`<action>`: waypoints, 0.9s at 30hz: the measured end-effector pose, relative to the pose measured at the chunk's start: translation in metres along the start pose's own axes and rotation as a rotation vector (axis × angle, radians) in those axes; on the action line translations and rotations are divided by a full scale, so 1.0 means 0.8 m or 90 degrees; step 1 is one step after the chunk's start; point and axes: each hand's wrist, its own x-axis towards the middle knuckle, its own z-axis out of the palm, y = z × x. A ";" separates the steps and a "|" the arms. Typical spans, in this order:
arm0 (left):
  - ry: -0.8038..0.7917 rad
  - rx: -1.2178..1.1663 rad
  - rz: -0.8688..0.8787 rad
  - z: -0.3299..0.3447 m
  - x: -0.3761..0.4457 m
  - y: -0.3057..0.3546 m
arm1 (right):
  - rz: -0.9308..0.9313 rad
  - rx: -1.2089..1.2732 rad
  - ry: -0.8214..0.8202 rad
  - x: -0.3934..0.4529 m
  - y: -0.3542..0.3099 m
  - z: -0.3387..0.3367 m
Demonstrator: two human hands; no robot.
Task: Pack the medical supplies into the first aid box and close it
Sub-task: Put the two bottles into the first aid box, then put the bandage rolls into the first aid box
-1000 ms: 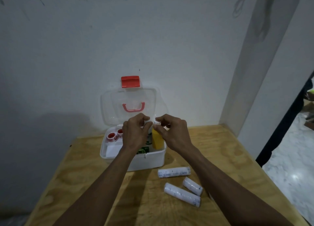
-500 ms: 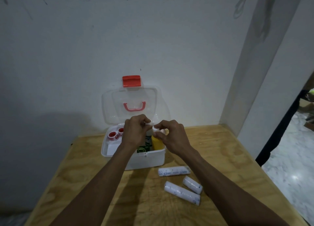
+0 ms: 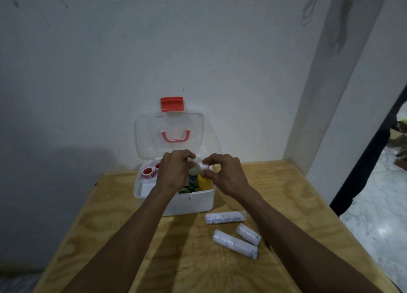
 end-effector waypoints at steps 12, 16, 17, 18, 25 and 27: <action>0.082 0.038 0.014 -0.023 -0.022 0.012 | 0.033 0.004 0.084 -0.028 0.011 -0.051; 0.152 -0.009 0.104 -0.032 -0.062 0.042 | 0.093 -0.018 0.119 -0.064 0.024 -0.088; 0.145 -0.013 0.139 -0.029 -0.074 0.050 | 0.111 -0.024 0.124 -0.075 0.028 -0.096; 0.129 -0.012 0.175 -0.025 -0.086 0.057 | 0.131 -0.031 0.125 -0.086 0.032 -0.102; -0.229 0.057 0.294 0.035 -0.130 0.086 | 0.301 -0.154 -0.039 -0.145 0.077 -0.108; -0.294 0.142 0.331 0.053 -0.131 0.089 | 0.326 -0.170 -0.077 -0.154 0.086 -0.101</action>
